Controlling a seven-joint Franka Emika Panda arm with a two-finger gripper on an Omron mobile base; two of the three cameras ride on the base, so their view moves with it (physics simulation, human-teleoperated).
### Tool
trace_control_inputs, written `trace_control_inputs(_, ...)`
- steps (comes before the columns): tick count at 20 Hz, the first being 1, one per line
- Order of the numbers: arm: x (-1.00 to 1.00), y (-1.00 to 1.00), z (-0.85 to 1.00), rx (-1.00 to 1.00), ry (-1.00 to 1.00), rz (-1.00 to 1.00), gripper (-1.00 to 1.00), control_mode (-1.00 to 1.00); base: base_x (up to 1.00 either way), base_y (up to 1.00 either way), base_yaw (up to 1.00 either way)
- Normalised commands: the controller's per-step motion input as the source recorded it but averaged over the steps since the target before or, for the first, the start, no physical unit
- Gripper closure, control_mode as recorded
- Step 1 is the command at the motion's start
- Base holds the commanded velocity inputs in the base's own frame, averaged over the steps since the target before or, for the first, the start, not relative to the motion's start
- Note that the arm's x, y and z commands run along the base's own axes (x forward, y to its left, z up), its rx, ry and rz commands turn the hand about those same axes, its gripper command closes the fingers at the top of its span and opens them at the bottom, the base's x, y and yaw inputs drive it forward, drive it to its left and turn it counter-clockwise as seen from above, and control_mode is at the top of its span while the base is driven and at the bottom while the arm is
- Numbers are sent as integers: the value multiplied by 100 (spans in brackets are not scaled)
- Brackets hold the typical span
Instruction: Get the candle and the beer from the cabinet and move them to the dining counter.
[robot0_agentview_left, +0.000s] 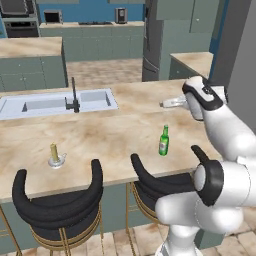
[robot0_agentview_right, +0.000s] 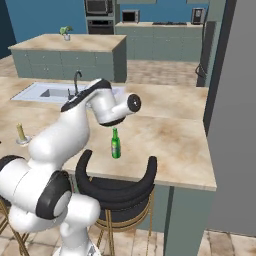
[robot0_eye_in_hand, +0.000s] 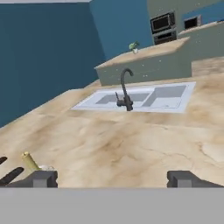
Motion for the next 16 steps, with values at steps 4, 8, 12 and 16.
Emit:
trace_control_inputs(4, -39, 19, 51, 0, 32, -30, -100, -100, 0, 0, 0)
trace_control_inputs(8, -66, 18, 41, -2, 25, -27, -100, -100, 0, 0, 0)
trace_control_inputs(12, -78, 8, 56, 0, 21, -18, -100, -100, 0, 0, 0)
trace_control_inputs(16, -86, 0, 39, -8, 13, -7, -100, -100, 0, 0, 0)
